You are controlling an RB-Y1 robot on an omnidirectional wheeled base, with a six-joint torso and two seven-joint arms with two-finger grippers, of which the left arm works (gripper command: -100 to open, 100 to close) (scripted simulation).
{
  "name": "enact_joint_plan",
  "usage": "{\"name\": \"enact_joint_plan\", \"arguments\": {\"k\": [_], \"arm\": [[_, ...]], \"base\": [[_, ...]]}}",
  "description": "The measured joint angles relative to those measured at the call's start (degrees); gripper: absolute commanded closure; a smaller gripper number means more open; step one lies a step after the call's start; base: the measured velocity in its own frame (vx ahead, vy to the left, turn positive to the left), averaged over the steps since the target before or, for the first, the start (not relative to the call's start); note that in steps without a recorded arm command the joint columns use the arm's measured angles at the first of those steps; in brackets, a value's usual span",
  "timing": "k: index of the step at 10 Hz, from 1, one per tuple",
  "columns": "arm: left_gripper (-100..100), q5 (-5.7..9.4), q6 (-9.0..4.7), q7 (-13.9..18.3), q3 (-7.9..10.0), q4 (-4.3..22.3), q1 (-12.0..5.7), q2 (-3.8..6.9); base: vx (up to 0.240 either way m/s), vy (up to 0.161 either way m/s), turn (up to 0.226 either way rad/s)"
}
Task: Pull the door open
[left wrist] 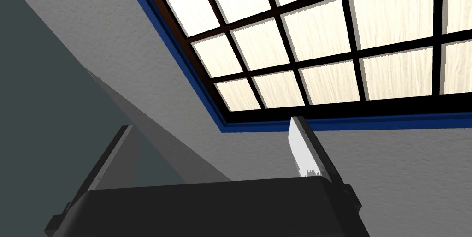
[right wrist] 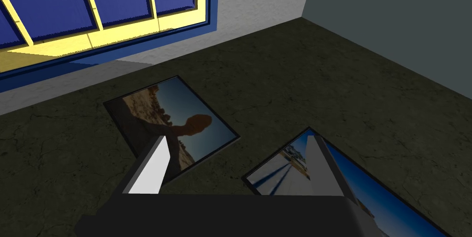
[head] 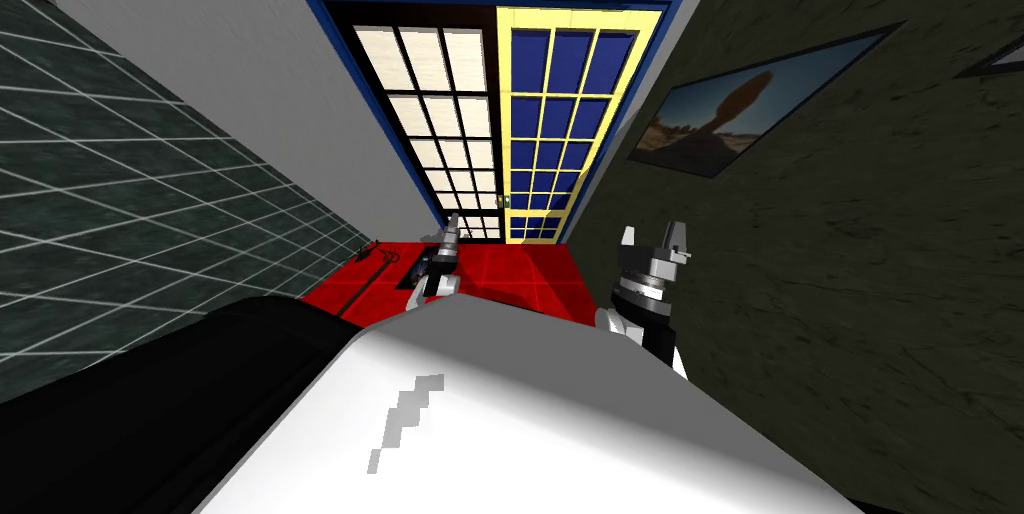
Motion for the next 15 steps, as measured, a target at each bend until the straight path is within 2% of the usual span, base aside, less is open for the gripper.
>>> {"name": "enact_joint_plan", "arguments": {"k": [3,5,6,8,10,15], "arm": [[-100,-0.87,-1.35,-3.14,1.23,3.60,-0.83,0.61],[-100,-1.39,-1.76,-5.03,2.02,5.49,-1.43,0.95],[-100,-1.76,-2.20,-6.08,2.22,6.32,-1.36,0.86],[-100,-2.17,-3.09,-7.86,3.17,8.67,-1.86,1.44],[-100,-2.87,-3.94,-10.03,3.75,10.81,-2.29,1.35],[-100,-4.25,-5.76,-15.00,5.82,16.05,-3.29,1.98]], "base": [[0.100,-0.007,-0.017],[0.093,-0.003,-0.019],[0.092,-0.008,-0.017],[0.103,0.002,-0.019],[0.098,-0.003,-0.018],[0.095,-0.003,-0.019]]}}
